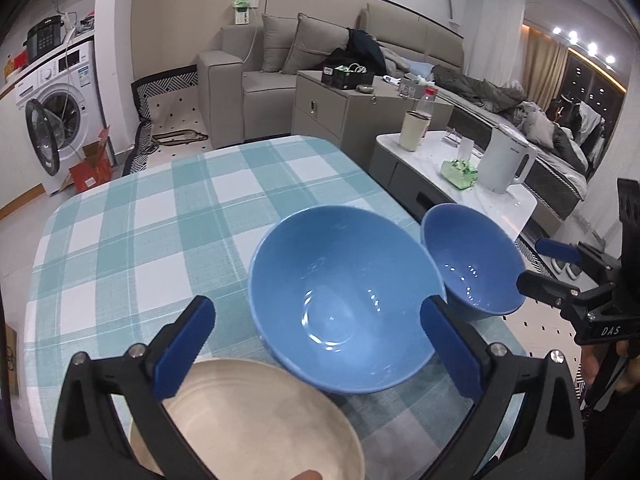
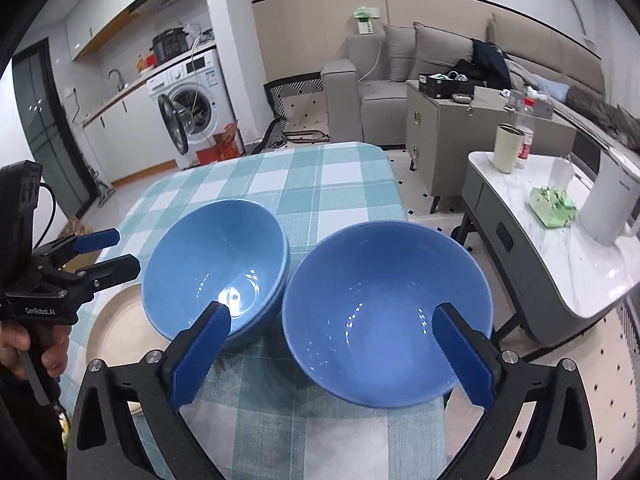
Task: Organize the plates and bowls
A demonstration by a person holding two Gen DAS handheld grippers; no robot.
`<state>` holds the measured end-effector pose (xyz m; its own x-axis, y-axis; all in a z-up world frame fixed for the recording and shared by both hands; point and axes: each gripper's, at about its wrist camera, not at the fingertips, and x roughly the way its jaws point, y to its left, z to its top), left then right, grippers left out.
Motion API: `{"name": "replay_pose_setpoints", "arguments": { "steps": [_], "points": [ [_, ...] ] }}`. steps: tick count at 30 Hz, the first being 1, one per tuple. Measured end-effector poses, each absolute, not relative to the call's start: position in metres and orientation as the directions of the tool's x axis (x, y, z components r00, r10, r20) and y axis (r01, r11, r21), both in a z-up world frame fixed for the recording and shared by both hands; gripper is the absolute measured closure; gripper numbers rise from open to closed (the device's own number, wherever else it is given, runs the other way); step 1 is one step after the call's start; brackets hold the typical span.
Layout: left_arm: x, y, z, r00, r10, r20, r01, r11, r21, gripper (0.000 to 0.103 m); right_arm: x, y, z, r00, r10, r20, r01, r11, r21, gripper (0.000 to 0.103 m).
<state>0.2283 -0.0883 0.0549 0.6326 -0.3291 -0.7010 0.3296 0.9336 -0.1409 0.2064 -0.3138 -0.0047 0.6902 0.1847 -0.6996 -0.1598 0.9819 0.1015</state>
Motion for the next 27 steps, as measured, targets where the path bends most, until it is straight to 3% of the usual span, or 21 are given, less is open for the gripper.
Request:
{"name": "replay_pose_setpoints", "arguments": {
  "steps": [14, 27],
  "points": [
    [0.238, -0.146, 0.082, 0.634, -0.433, -0.641, 0.489, 0.866, -0.101, 0.000, 0.174, -0.369, -0.013, 0.708, 0.208, -0.675, -0.032, 0.964, 0.264, 0.001],
    [0.265, -0.217, 0.069, 0.576, -0.407, -0.709, 0.585, 0.811, 0.009, 0.000, 0.173, -0.398, -0.032, 0.666, 0.204, -0.718, 0.054, 0.947, 0.318, 0.002]
  ]
}}
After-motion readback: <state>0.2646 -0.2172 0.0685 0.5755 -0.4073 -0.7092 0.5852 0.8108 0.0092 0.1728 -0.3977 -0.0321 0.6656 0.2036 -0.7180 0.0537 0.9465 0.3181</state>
